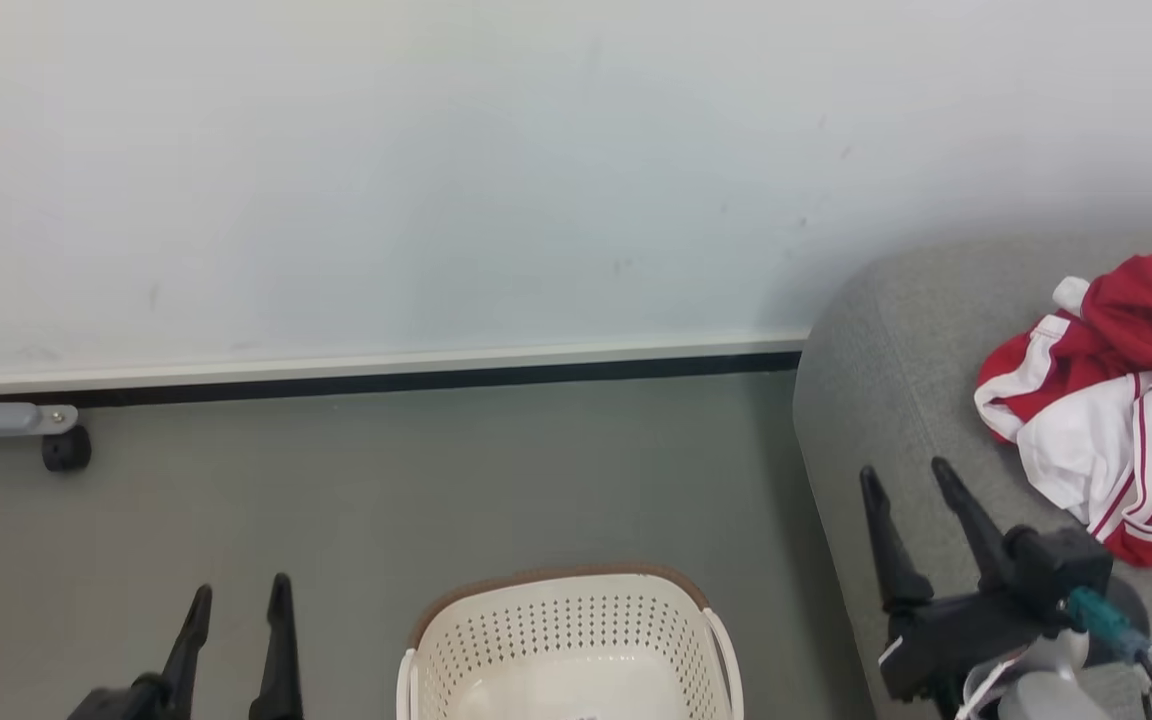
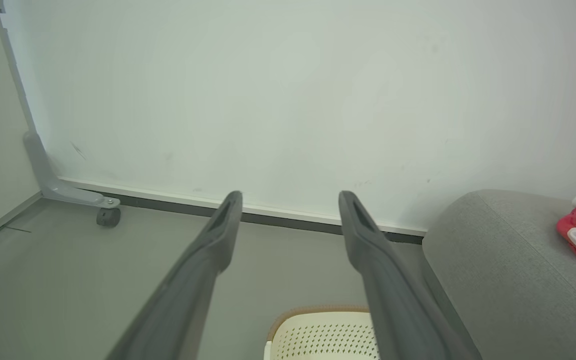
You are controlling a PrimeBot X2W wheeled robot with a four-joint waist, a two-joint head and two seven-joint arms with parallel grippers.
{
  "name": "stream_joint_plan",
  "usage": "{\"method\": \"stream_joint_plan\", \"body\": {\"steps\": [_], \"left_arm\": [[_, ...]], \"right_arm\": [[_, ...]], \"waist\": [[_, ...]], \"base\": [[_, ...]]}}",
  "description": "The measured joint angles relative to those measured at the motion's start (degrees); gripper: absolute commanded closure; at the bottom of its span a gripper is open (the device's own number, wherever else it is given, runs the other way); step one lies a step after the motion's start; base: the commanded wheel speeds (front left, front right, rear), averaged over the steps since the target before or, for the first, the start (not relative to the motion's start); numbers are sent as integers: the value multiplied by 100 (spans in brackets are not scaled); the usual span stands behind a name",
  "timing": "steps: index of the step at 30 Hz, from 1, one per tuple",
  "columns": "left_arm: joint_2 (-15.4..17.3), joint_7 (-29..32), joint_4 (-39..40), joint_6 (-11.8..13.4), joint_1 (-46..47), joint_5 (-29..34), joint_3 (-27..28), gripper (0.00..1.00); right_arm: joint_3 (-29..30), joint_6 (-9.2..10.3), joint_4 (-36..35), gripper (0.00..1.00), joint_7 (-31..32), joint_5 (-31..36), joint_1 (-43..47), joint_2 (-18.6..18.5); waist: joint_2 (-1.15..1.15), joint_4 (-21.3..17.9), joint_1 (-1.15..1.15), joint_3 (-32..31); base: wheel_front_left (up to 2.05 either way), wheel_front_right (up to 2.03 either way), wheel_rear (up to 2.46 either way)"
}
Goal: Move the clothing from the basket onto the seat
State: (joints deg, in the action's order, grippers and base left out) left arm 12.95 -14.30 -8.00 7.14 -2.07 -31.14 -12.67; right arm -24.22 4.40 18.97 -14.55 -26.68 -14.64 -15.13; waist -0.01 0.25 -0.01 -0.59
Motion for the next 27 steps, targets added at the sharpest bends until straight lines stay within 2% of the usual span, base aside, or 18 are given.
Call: {"method": "stream_joint_plan", "body": {"steps": [12,27], "left_arm": [[-188,0,630,0,-686,276,371,0],[-265,0,834,1,-872,433,470,0]], "right_arm": [[185,172,-899,0,1,114,1075,58],[561,264,-1390,0,1,250,1530,42]], "waist": [[1,-34,1,-242],[1,-148,1,-207]], "base": [[0,0,0],[0,0,0]]}}
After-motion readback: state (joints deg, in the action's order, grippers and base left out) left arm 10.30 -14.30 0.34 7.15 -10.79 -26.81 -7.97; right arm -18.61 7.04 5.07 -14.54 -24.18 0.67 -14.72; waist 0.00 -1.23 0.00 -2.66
